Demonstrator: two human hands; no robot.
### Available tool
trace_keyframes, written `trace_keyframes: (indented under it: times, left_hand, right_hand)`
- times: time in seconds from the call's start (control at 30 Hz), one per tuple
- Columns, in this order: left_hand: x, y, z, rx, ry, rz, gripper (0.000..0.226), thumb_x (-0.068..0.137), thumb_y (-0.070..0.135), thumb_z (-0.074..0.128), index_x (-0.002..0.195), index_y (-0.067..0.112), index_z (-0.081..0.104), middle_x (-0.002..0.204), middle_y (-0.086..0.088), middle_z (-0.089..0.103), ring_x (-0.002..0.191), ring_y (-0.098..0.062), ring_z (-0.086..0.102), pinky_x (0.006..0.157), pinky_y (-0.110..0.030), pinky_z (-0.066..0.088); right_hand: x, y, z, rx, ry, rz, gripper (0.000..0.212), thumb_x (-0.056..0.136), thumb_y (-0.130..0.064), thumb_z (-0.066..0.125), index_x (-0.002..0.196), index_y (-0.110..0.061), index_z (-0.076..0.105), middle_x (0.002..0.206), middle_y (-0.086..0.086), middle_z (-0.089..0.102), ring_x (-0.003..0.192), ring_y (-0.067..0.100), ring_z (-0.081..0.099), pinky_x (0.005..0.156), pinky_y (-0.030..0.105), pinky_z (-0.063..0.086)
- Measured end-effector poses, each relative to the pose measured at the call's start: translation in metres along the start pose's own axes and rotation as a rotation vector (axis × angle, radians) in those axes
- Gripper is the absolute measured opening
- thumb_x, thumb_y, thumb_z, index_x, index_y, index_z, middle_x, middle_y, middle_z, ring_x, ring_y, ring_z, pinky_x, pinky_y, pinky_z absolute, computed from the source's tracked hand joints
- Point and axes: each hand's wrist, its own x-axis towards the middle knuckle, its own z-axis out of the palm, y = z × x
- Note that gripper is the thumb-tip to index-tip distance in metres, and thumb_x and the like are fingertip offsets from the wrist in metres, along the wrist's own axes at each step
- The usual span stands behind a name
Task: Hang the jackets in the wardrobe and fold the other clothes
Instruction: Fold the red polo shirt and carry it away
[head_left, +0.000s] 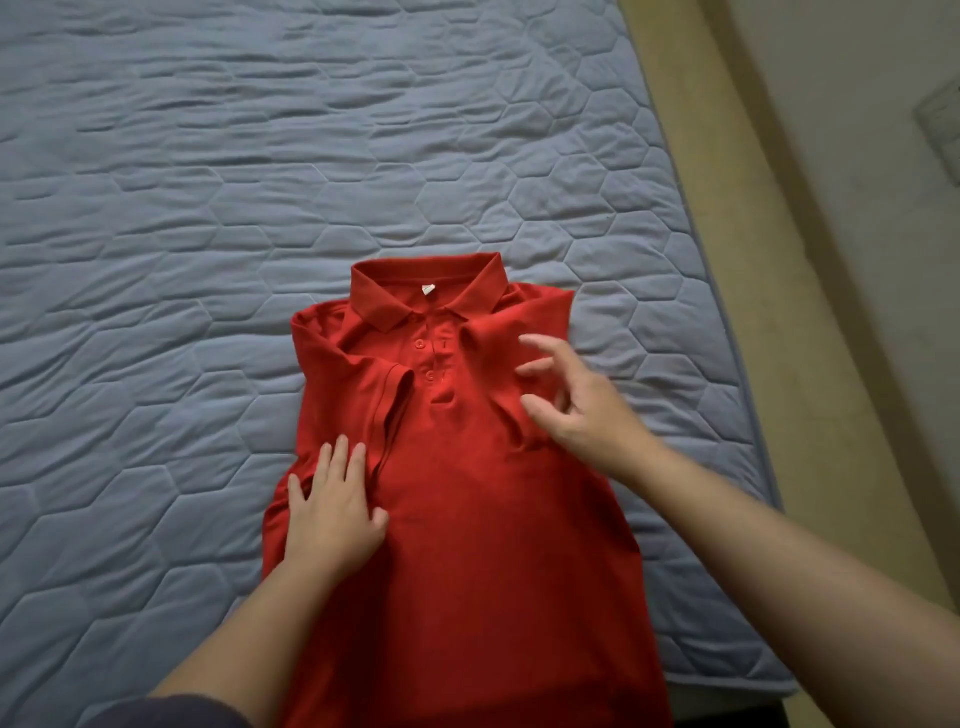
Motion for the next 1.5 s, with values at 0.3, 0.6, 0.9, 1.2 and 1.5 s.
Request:
trace_keyframes:
  times: [0.3, 0.6, 0.9, 1.2, 1.5]
  left_hand:
    - [-0.06, -0.047, 0.034, -0.404, 0.17, -0.303, 0.077, 0.083, 0.021, 0.067, 0.146, 0.004, 0.026, 0.148, -0.019, 0.034, 0.135, -0.034, 0.033, 0.106, -0.051, 0.031]
    - [-0.052, -0.055, 0.036, -0.487, 0.219, -0.261, 0.069, 0.079, 0.012, 0.067, 0.139, 0.0, 0.034, 0.132, -0.025, 0.044, 0.122, -0.04, 0.042, 0.102, -0.047, 0.034]
    - [-0.108, -0.103, 0.068, -0.821, -0.087, -0.434, 0.009, 0.085, 0.014, 0.068, 0.085, 0.01, 0.059, 0.084, -0.011, 0.066, 0.086, -0.029, 0.063, 0.073, -0.036, 0.043]
    - [-0.203, -0.115, 0.095, -0.999, -0.511, -0.565, 0.013, 0.081, 0.008, 0.072, 0.092, 0.003, 0.069, 0.086, -0.011, 0.069, 0.076, -0.019, 0.061, 0.069, -0.028, 0.048]
    - [-0.266, -0.132, 0.06, -1.007, -0.508, -0.603, 0.012, 0.092, 0.014, 0.06, 0.087, 0.004, 0.064, 0.074, -0.011, 0.062, 0.059, -0.017, 0.058, 0.062, -0.025, 0.05]
  right_hand:
    - [-0.065, 0.05, 0.054, -0.533, -0.12, 0.363, 0.059, 0.089, -0.024, 0.053, 0.144, -0.02, 0.033, 0.147, 0.005, 0.033, 0.131, 0.025, 0.038, 0.104, 0.039, 0.038]
    - [-0.05, 0.054, 0.062, -0.834, -0.01, 0.328, 0.062, 0.09, -0.03, 0.052, 0.146, -0.021, 0.026, 0.127, 0.01, 0.05, 0.109, 0.033, 0.057, 0.081, 0.04, 0.045]
    - [-0.122, 0.099, 0.035, -0.165, 0.211, 0.794, 0.03, 0.098, -0.014, 0.043, 0.125, -0.005, 0.052, 0.121, 0.027, 0.058, 0.108, 0.038, 0.057, 0.088, 0.038, 0.043]
    - [-0.264, 0.091, 0.052, 0.31, -0.469, 1.111, 0.023, 0.081, -0.017, 0.073, 0.103, -0.017, 0.065, 0.096, 0.001, 0.071, 0.083, 0.015, 0.065, 0.063, 0.023, 0.05]
    - [-0.336, 0.054, 0.036, 0.461, -0.11, 1.22, 0.008, 0.088, -0.012, 0.064, 0.086, -0.014, 0.057, 0.054, -0.002, 0.047, 0.044, 0.008, 0.041, 0.056, 0.026, 0.05]
